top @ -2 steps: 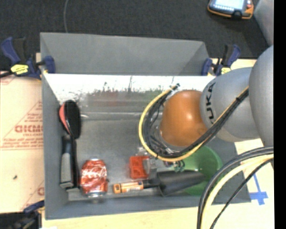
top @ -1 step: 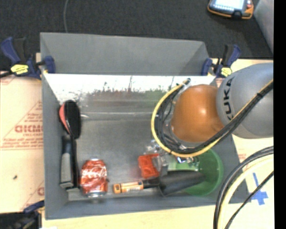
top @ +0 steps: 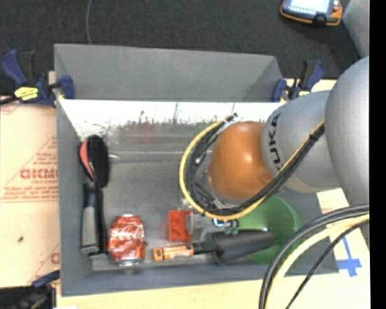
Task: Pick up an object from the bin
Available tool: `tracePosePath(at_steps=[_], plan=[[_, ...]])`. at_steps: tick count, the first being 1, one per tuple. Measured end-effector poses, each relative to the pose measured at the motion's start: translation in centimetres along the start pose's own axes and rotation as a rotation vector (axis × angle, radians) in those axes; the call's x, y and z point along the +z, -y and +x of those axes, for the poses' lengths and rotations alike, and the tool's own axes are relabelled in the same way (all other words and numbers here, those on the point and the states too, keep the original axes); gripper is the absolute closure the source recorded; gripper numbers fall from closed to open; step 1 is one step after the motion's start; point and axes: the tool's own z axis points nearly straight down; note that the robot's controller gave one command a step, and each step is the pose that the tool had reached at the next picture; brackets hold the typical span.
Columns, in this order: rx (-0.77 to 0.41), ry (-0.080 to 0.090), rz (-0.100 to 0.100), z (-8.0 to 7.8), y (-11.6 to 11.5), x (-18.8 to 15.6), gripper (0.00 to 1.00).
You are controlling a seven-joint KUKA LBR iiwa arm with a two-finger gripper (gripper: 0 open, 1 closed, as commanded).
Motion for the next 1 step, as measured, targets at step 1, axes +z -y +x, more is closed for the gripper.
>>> tracePosePath(at_steps=[1], plan=[[-0.206, 0.002, 0.004, -2.4, 2.92, -12.78, 1.0]])
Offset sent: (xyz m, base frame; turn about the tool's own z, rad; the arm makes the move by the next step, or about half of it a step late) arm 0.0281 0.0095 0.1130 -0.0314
